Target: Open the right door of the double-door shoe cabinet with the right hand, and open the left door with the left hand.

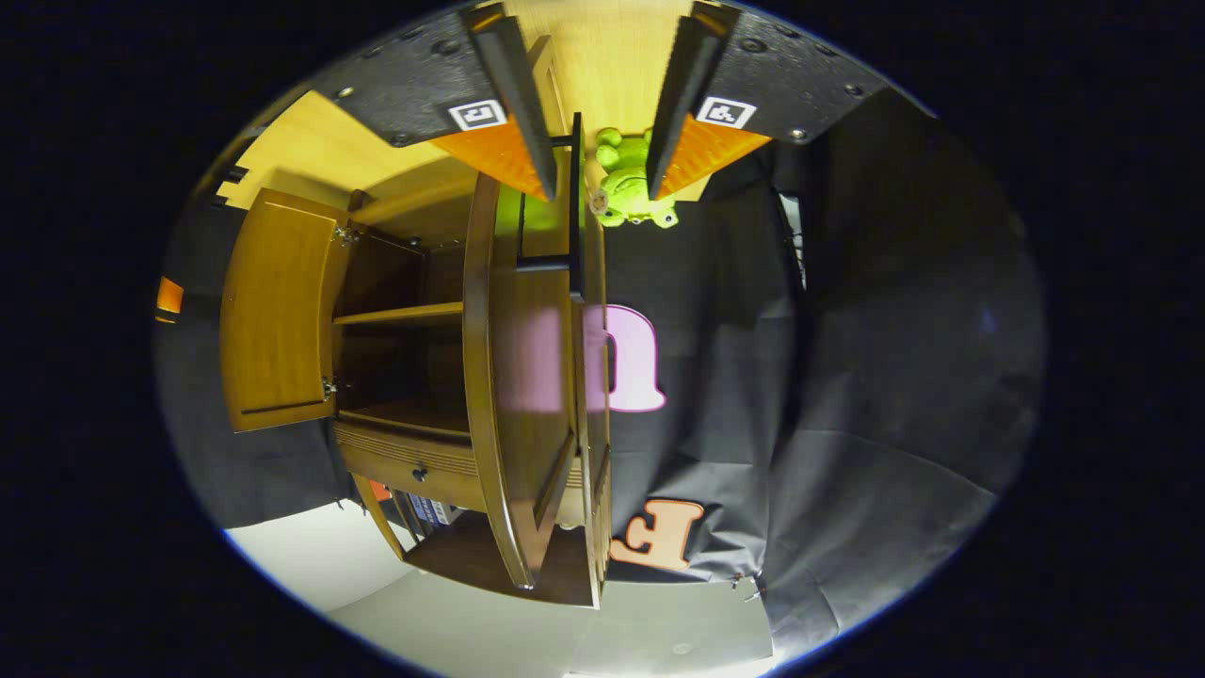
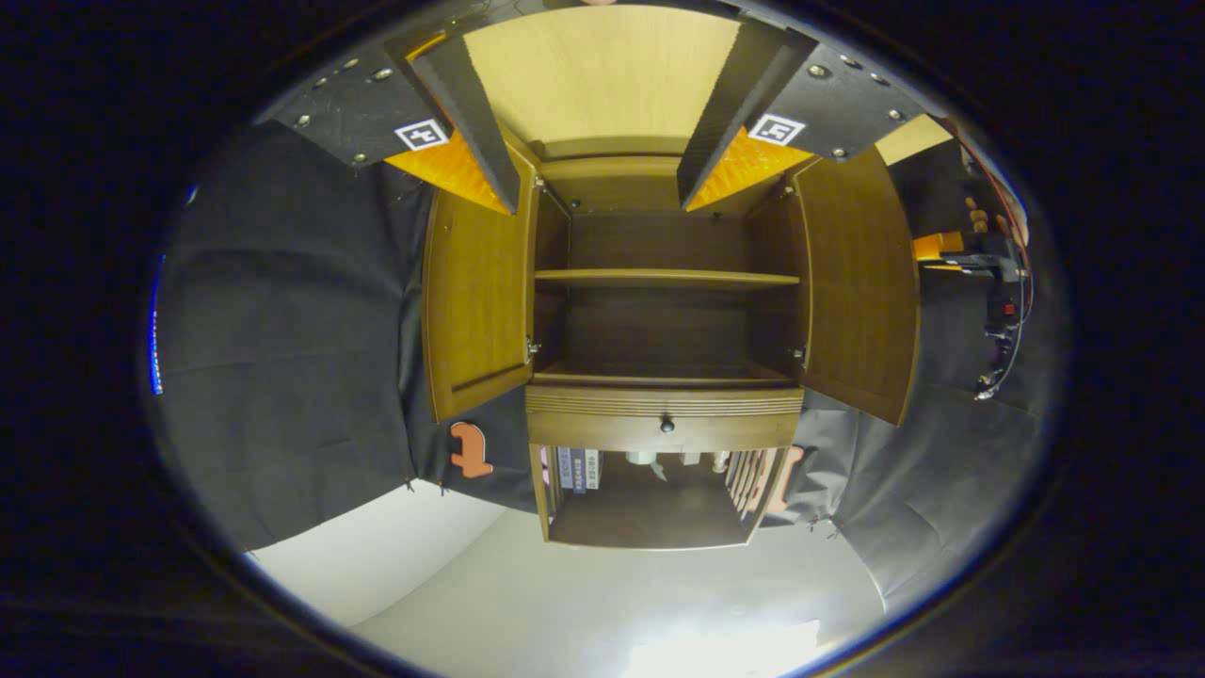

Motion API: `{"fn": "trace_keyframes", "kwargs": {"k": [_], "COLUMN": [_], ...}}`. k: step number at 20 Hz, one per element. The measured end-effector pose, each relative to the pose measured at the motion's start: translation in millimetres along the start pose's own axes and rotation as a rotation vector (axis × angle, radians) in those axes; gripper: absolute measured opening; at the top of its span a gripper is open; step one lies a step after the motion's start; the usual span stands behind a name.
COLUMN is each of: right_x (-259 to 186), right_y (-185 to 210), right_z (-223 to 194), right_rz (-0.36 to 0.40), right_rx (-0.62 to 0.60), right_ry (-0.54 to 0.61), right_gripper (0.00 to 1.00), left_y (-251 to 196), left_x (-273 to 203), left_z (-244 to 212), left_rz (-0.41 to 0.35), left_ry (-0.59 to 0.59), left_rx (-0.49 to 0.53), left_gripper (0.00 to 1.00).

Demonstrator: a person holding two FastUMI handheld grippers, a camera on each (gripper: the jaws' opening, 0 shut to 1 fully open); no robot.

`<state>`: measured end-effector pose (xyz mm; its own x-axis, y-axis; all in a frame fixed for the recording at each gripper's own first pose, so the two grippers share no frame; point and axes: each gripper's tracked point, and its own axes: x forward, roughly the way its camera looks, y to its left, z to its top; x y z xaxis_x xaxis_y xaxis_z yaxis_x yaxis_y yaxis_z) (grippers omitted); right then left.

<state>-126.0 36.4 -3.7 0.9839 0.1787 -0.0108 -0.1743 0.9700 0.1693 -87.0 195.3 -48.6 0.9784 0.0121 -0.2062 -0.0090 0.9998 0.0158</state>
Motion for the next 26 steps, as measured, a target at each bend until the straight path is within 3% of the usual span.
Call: {"fn": "trace_keyframes", "kwargs": {"k": [1, 2, 3, 5, 8, 15, 26], "right_x": [0.9, 2.6, 3.9, 6.2, 8.2, -2.9, -4.9], "right_y": [-4.4, -10.0, -15.9, -25.8, -39.4, -85.3, -121.4], "right_z": [0.5, 1.8, 3.0, -1.1, -7.4, -5.5, 4.8], "right_rz": [0.002, 0.000, -0.002, 0.002, 0.012, -0.036, -0.077], "right_rx": [0.000, 0.006, 0.016, 0.038, 0.057, 0.122, 0.122], "right_ry": [0.001, -0.003, -0.009, -0.003, 0.015, -0.015, -0.041], "right_gripper": [1.00, 1.00, 1.00, 1.00, 1.00, 1.00, 1.00], "left_y": [2.3, 3.7, 3.8, 10.0, 6.9, -25.3, -115.3], "left_x": [-5.5, -10.9, -16.1, -26.8, -39.5, -74.5, -69.5], "left_z": [-1.0, -0.8, 1.8, 8.4, 19.0, 51.8, 63.9], "left_rz": [0.020, 0.037, 0.052, 0.101, 0.137, 0.163, 0.101], "left_ry": [0.013, 0.023, 0.025, 0.015, 0.009, -0.057, -0.097], "left_rx": [0.000, -0.003, -0.008, -0.002, -0.008, 0.023, 0.021], "left_gripper": [0.73, 0.69, 0.80, 0.82, 0.98, 0.96, 0.97]}}
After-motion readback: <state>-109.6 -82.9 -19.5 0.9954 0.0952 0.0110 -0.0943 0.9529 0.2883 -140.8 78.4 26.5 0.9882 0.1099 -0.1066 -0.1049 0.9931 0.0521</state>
